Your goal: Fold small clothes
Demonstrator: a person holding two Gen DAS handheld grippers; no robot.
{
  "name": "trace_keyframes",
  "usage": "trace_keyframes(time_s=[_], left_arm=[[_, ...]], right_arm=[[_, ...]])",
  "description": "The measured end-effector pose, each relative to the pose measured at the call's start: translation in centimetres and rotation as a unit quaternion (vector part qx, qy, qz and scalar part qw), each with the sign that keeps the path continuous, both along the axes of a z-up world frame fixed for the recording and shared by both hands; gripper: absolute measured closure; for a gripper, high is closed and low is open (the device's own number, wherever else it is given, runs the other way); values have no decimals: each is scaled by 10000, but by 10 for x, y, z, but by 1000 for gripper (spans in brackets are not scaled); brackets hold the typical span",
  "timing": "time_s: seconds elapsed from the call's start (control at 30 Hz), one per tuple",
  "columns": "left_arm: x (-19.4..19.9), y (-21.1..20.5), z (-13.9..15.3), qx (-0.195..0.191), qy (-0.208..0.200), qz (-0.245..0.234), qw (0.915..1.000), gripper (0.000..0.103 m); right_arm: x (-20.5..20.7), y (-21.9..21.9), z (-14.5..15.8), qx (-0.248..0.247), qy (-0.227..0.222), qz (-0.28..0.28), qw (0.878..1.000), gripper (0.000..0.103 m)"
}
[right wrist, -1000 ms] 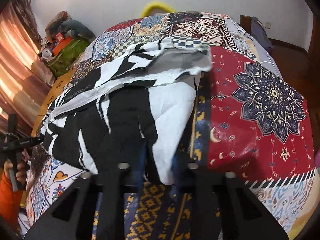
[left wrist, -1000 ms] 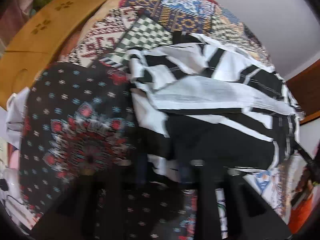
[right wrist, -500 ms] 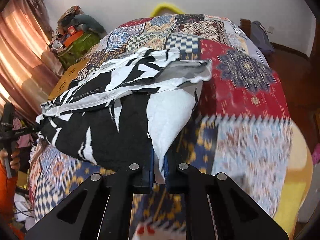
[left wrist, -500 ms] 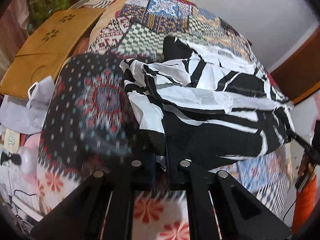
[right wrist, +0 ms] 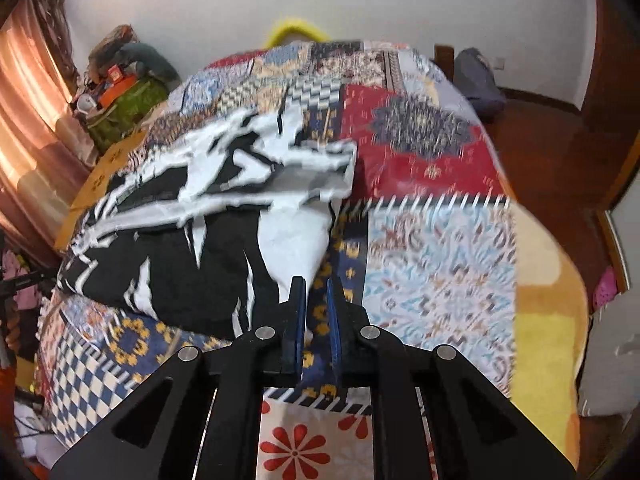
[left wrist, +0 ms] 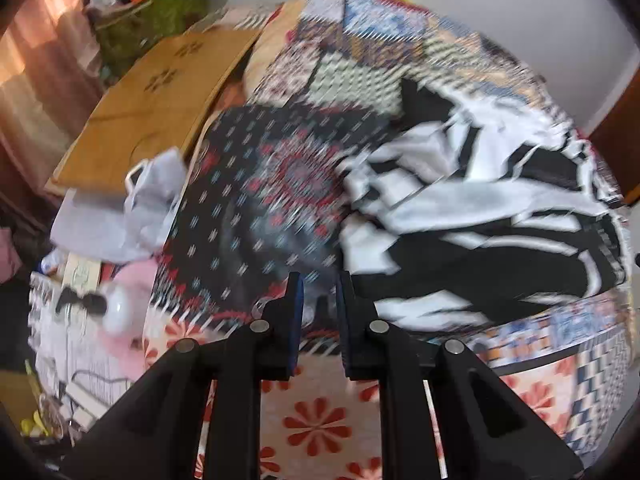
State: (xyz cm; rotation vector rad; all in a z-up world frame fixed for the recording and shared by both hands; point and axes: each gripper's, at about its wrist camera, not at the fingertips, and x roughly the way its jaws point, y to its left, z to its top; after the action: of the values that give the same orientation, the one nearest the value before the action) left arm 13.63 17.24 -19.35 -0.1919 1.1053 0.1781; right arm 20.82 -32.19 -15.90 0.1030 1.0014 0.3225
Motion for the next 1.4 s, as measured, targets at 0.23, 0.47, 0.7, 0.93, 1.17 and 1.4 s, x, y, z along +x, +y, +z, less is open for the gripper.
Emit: trace_keyframes(time_s=[0.23,0.47,0.7,0.93,1.17,1.4], left_arm=[[31,-42,23,517,-475,-590,9958,35],[50,-39,-6,941,-194,-648,9933,34],[60,-19,-34,966,106,-385,9945,55],[71,-20,-33,1106,-95,-444,9928,88],[84,-16,-19,1122,-231,-322,9929,100],[94,-6,-3,1127,-370,-109,9929,101]], right_arm=[[7,21,18,-84,-431,310,9986,63],[14,19,-1,-462,-339,276,9980,59],[34,3,-29,-703,15,138,9974,59],[55,2,-30,-582,-171,133,9981,59],[67,15,-17,-534,-536,372,9964,61],[83,23,-19,-559,-393,487,9965,62]])
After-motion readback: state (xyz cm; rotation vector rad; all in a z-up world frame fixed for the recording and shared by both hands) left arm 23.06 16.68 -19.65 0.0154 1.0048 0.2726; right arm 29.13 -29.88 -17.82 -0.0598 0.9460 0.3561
